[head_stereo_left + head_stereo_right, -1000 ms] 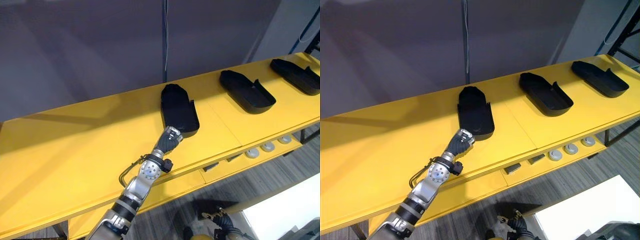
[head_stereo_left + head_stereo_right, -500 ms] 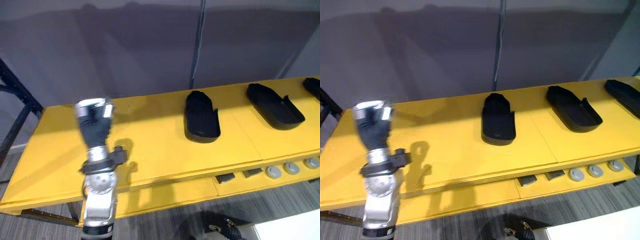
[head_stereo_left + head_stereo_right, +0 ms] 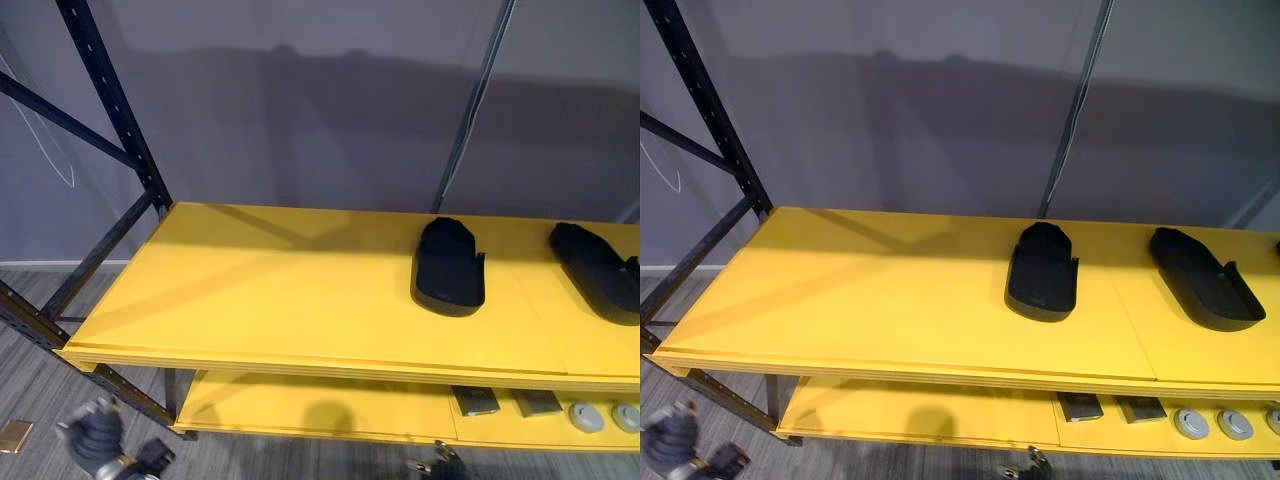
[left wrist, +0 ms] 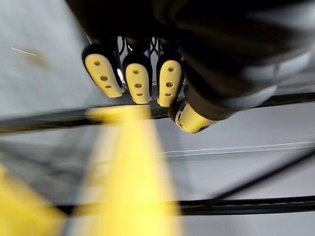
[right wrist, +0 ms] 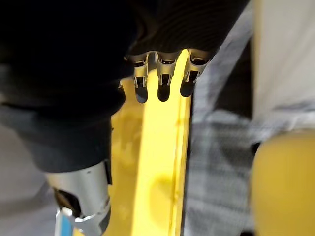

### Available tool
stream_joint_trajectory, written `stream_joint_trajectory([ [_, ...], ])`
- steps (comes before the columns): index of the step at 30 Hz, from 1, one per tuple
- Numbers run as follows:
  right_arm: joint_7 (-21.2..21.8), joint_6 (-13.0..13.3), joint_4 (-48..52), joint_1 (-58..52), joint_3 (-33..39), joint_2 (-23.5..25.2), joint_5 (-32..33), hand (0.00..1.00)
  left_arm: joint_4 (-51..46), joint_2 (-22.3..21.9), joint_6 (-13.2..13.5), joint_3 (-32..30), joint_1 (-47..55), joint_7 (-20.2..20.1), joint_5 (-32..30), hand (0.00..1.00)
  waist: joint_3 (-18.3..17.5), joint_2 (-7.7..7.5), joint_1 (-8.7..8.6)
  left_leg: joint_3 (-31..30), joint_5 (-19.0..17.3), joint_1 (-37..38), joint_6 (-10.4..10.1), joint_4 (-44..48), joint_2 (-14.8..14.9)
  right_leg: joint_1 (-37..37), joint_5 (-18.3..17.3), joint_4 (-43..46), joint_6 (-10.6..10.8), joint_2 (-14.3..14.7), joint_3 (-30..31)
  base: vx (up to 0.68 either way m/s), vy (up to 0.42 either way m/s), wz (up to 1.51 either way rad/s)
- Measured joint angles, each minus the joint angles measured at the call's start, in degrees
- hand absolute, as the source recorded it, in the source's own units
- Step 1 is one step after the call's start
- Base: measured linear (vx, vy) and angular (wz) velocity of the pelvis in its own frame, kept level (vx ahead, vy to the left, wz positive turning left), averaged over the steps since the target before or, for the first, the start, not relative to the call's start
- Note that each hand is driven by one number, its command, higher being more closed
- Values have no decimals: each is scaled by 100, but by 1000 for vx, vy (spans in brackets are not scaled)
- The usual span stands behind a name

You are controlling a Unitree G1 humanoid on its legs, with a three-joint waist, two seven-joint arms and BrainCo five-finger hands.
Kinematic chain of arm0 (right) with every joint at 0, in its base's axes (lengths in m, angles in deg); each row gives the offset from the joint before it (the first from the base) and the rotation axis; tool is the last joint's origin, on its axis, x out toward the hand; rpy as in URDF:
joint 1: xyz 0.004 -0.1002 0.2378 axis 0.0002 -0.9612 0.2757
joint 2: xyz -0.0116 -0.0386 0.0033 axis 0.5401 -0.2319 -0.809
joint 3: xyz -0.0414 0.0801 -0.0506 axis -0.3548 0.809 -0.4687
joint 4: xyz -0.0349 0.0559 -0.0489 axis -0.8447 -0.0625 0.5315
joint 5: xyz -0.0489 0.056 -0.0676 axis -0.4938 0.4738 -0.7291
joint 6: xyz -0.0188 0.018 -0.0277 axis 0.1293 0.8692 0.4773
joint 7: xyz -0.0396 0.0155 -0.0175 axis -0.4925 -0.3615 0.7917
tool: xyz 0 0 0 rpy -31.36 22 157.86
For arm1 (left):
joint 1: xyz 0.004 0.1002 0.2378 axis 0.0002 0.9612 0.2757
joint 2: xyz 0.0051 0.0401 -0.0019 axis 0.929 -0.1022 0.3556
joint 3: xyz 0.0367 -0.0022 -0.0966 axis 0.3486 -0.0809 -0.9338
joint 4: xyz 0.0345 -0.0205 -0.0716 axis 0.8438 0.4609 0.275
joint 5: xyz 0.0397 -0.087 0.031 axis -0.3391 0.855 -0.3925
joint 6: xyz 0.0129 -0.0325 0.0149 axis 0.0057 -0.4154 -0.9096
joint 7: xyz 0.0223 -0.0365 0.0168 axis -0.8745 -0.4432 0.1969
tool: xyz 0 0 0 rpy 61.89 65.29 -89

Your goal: Walk over and take plastic housings, then place them on the shelf

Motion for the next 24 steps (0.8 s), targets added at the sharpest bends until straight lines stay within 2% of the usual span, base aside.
stream_joint_trajectory([
  [1,-1,-7,1,1,2,60,1,0,400,5,-56,-6,-16,-85,-6,0,-22,-18,0,2,14,2,-10,7,-8,1,-9,12,5,-11,0,0,0,0],
  [4,-20,-20,131,3,8,240,10,0,2009,54,-236,-1,-132,-365,209,0,-63,-40,-7,51,16,13,-7,1,-26,-7,-13,16,13,-35,34,3,10,-4],
  [7,-34,-19,173,-11,24,330,38,0,3110,118,-372,37,-292,-535,208,0,-65,-39,-6,107,13,34,-10,-24,-19,-13,-13,15,13,-35,88,-2,8,-7],
  [15,-155,-13,156,12,322,402,64,0,3848,333,-388,372,-870,-756,-156,0,-51,21,-18,388,15,85,-26,-135,6,-109,-8,4,17,-8,276,9,5,-12],
  [21,-211,-12,-15,120,575,394,161,0,3935,423,-277,1137,-1256,-989,-313,0,-32,68,-27,545,20,117,-82,-239,25,-174,-1,-91,25,40,400,44,4,-10],
  [24,-239,-13,-129,231,586,375,161,0,4028,402,-278,1274,-1380,-1043,-424,0,26,99,-48,732,-21,212,-144,-265,49,-159,5,-138,27,88,565,38,6,-30],
])
